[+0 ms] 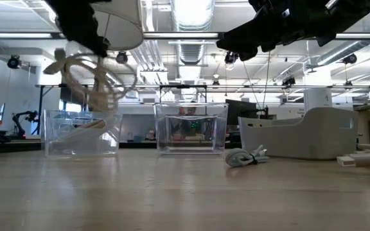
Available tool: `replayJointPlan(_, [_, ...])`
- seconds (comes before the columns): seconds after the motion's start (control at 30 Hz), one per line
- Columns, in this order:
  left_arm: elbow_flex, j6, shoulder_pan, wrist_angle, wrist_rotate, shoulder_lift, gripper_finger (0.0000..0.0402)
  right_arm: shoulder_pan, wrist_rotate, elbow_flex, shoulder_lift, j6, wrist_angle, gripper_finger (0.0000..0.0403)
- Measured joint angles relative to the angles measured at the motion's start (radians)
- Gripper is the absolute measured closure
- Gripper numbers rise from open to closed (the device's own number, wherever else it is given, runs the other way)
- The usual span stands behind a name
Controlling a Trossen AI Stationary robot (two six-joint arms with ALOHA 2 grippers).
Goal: Pick & Place USB Port
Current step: Put the brown HDMI cable into the white bin
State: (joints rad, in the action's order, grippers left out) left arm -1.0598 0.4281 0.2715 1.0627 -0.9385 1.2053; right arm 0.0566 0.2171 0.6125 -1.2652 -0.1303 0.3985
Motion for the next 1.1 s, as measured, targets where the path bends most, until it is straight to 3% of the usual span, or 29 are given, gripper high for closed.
replayJointPlan(0.33, [0.129, -0.111, -0.08, -0.158, 0.014, 0.001, 0.0388, 0.0, 0.0, 0.0, 0.0, -0.017, 0.001, 0.0236])
replayJointPlan(0.63, [0.227, -0.096, -0.117, -0.256, 0.009, 0.0, 0.0365, 0.0, 0.0, 0.0, 0.0, -0.029, 0.001, 0.0236])
replayJointPlan(0.87, [0.285, -0.138, -0.127, -0.278, -0.07, 0.0, 0.0339, 0.0, 0.0, 0.0, 0.0, -0.03, 0.002, 0.0236])
replayJointPlan(1.1, [0.32, -0.067, -0.134, -0.281, -0.119, 0.0, 0.0312, 0.0, 0.0, 0.0, 0.0, -0.03, 0.002, 0.0236])
